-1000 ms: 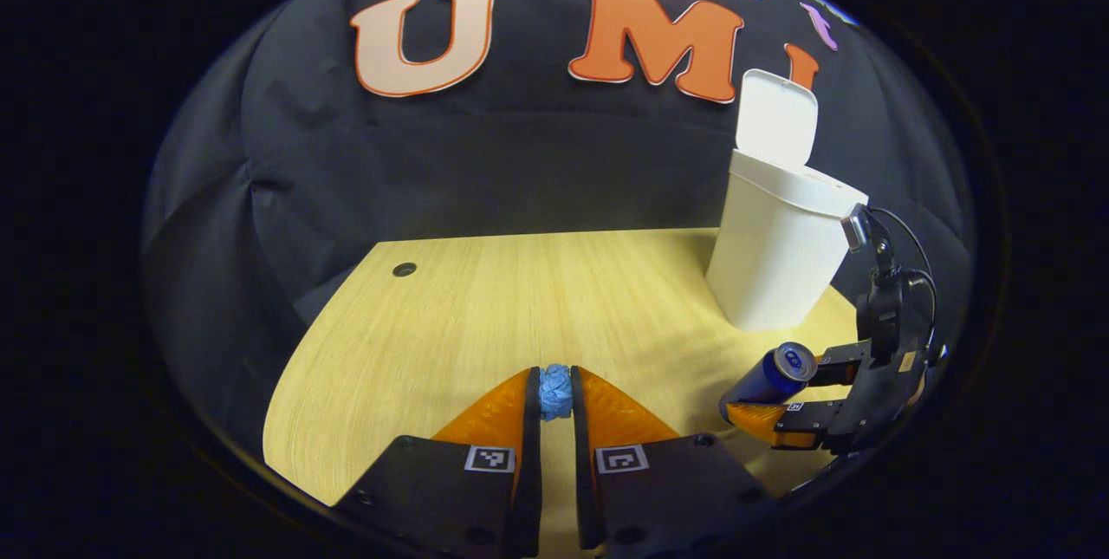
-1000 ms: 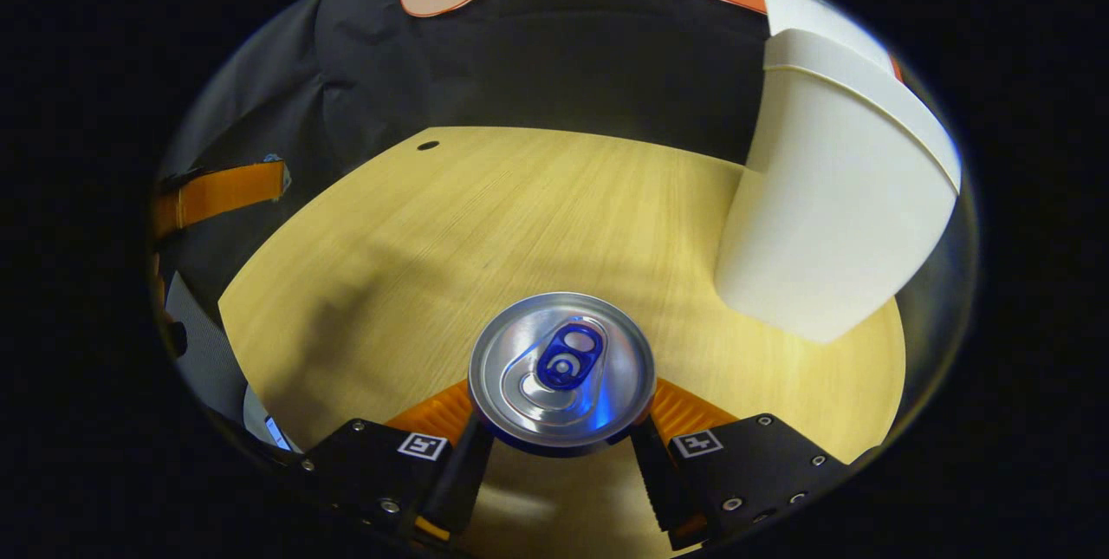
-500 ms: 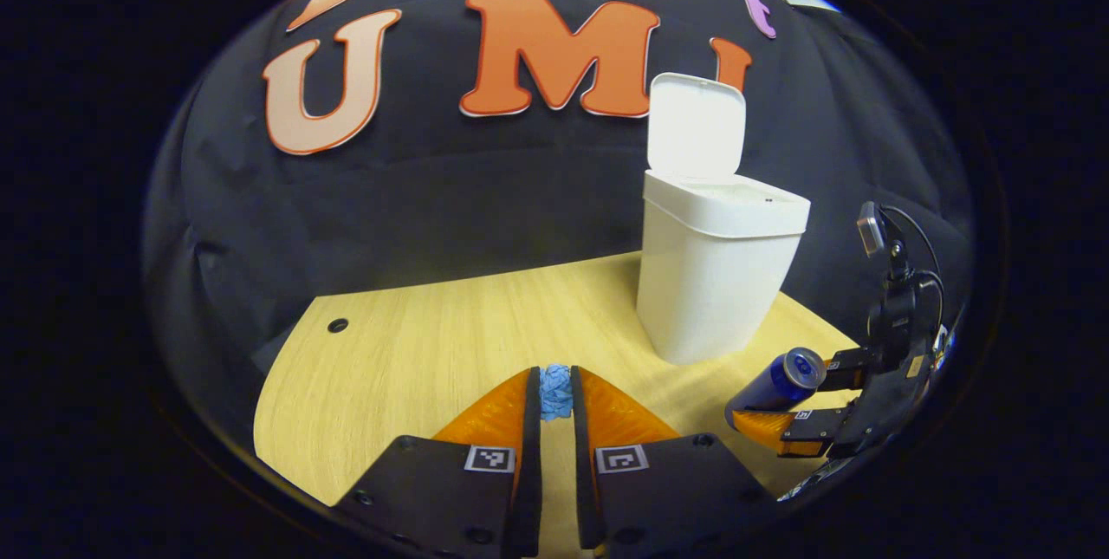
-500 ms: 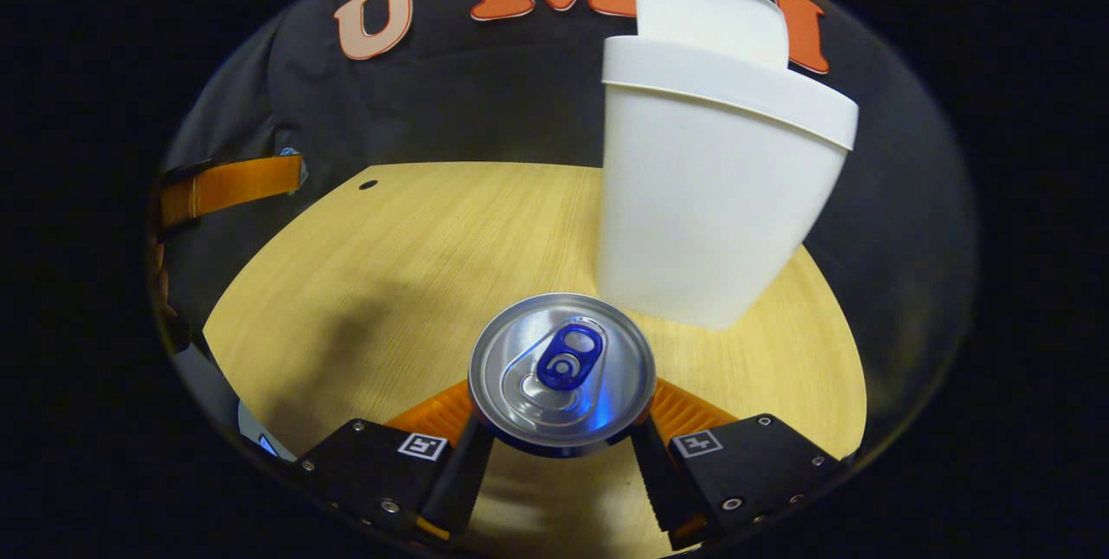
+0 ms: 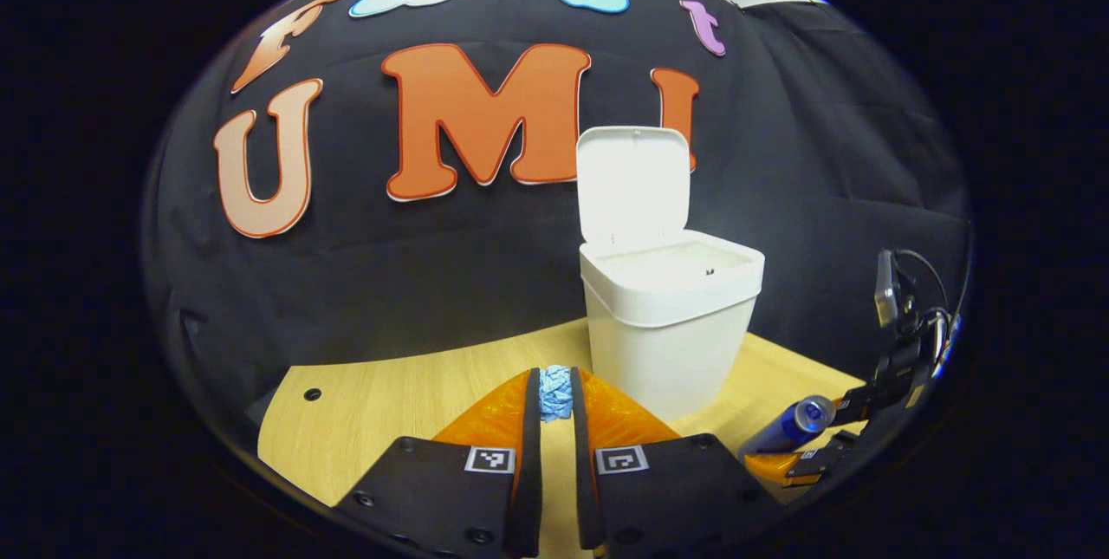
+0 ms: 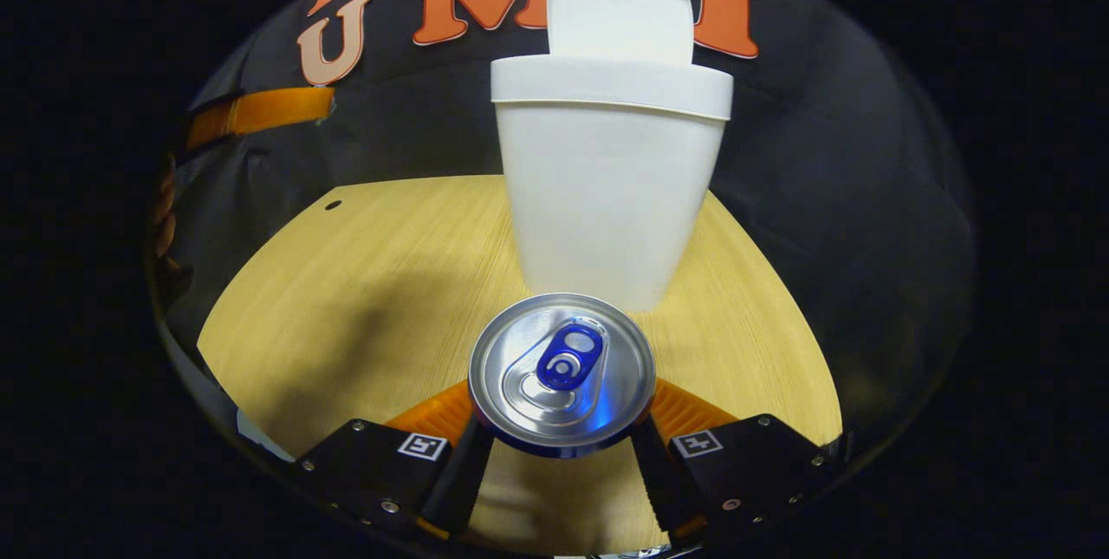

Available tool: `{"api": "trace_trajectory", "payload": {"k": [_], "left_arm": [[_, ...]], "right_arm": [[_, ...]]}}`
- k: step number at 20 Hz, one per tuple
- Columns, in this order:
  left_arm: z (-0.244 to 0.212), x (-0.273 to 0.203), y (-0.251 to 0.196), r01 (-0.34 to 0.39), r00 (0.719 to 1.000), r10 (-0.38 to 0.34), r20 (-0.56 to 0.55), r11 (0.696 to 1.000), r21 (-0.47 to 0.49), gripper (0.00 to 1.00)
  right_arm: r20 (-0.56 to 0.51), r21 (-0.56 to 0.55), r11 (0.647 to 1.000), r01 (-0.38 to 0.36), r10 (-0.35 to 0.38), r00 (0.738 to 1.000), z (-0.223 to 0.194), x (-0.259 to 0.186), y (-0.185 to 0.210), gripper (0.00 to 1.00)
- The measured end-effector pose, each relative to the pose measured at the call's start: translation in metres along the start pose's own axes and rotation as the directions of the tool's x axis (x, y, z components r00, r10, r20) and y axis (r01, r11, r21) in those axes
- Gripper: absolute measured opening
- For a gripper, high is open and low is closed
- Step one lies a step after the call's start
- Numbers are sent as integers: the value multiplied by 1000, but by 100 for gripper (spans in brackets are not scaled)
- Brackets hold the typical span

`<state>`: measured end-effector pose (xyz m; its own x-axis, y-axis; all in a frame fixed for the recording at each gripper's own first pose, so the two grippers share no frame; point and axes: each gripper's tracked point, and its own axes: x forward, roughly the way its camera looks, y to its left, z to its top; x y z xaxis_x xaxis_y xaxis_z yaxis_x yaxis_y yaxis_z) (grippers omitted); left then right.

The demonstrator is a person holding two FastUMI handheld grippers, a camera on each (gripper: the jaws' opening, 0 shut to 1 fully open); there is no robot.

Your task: Press the lid of the desktop garbage bin to open it, pick up the crumpled paper on the desktop and throw it into the bin, then pick up the pop can on the desktop and drop it into the bin, and finally close the garbage bin lid.

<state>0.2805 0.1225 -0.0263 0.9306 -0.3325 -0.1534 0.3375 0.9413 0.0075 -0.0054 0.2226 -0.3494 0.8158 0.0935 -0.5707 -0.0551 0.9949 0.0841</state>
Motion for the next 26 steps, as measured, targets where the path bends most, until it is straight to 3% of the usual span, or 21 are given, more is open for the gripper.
{"api": "trace_trajectory", "payload": {"k": [12,26], "left_arm": [[55,37,-30,67,984,-58,167,997,-44,20],[35,63,-60,107,993,-103,52,991,-77,24]], "right_arm": [[8,27,999,22,-22,1000,-14,-14,-26,79],[17,72,997,34,-35,999,-27,-11,-56,79]]}}
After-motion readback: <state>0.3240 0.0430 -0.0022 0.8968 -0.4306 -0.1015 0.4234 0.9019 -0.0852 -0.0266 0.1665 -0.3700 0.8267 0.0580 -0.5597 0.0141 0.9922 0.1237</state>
